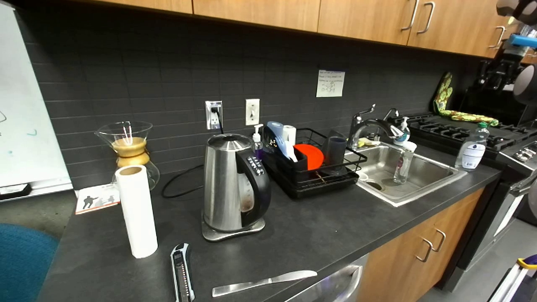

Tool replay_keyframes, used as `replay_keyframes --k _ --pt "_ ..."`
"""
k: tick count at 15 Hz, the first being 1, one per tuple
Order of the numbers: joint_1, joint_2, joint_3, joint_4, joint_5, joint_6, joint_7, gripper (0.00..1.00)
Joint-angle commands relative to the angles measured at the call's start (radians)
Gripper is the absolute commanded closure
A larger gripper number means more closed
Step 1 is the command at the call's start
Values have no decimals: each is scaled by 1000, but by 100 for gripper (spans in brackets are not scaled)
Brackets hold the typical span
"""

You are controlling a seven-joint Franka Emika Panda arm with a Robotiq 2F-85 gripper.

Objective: Move the dishwashing liquid bottle to the right side of the counter.

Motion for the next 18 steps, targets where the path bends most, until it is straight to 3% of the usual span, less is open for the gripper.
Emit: replay_keyframes --k 1,18 --pt "-11 -40 -5 -22 -6 -43 -45 66" --pt "-10 -54 -1 -19 -4 -106 -121 66"
